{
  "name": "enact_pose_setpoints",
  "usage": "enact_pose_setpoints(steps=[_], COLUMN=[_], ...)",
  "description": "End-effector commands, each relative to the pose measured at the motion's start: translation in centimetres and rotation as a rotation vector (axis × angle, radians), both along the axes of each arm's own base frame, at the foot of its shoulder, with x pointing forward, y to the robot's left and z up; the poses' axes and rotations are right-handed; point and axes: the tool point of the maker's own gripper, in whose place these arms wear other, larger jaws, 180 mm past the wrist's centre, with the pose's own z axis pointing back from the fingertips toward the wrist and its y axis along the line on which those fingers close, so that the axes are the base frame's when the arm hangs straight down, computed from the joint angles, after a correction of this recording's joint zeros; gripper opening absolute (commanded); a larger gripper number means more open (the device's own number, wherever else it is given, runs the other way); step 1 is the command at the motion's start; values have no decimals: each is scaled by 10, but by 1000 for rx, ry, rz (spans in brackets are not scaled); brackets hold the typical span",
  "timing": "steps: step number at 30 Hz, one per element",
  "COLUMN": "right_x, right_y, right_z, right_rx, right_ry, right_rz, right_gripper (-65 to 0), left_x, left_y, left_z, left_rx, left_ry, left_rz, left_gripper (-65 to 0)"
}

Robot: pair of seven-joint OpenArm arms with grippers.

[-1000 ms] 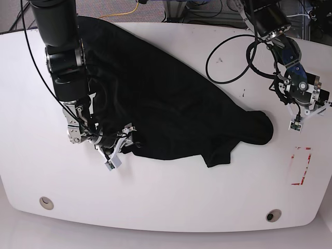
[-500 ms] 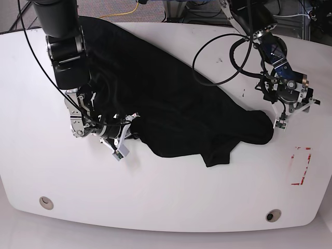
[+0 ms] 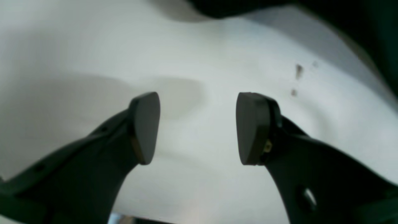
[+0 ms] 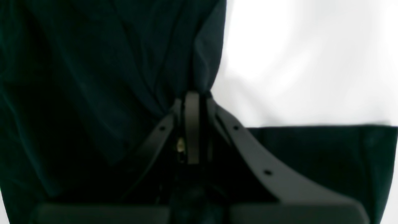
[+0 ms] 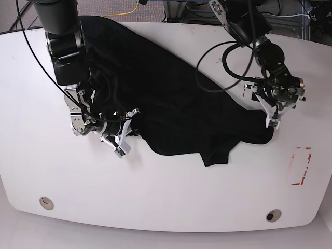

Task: Layout the t-shirt on the table in an organized manner, then fold the t-shirt properly
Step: 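Move the left gripper over the shirt toward its middle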

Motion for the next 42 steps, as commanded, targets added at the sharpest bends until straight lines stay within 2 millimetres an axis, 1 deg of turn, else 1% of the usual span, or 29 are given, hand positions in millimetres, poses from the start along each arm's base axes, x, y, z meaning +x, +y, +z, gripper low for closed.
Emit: enact_pose_setpoints(steps=[1, 4, 6, 8, 13, 15, 17, 18, 20, 24, 29, 32, 35, 36, 40, 42], right_x=[0, -1, -1, -1, 1, -4, -8, -6, -12, -18, -30, -38, -45, -48, -57, -61], right_y=[-9, -8, -8, -8, -6, -5, -14, -20, -24, -44, -65, -88, -106, -110, -139, -150], right_z=[-1, -2, -2, -2, 2, 2, 3, 9, 8, 21, 24, 24, 24, 24, 22, 22], right_rx=[-47, -45, -45, -44, -41, -46, -72, -78, -78, -79, -94, -111, -112, -111, -105, -103], right_ry=[6, 9, 9, 10, -6, -5, -6, -21, -14, -42, -42, -41, -40, -38, -29, -28], right_rz=[11, 11, 11, 10, 17, 27, 31, 22, 9, -55, -106, -157, -212, -223, -320, -357], right_gripper=[-642, -642, -642, -642, -644, -644, -644, -644, -644, -644, -644, -644, -644, -644, -639, -637], left_x=[14, 18, 22, 25, 32, 31, 32, 33, 35, 42, 48, 50, 51, 51, 52, 54], left_y=[4, 1, 2, -1, -11, -14, -19, -21, -23, -35, -44, -46, -46, -46, -49, -53], left_z=[7, 1, 0, -2, 0, 0, -2, 0, 3, 6, 9, 11, 12, 12, 11, 12], left_rx=[-59, -140, -158, -190, -247, -263, -287, -300, -311, -322, -316, -313, -313, -313, -317, -312], left_ry=[-67, -89, -100, -108, -144, -142, -135, -143, -158, -169, -170, -172, -175, -175, -171, -171], left_rz=[35, 62, 61, 52, 36, 33, 28, 24, 19, -32, -75, -85, -87, -87, -94, -112], left_gripper=[-288, -288, -288, -288, -288, -288, -289, -289, -289, -290, -290, -290, -290, -290, -290, -290])
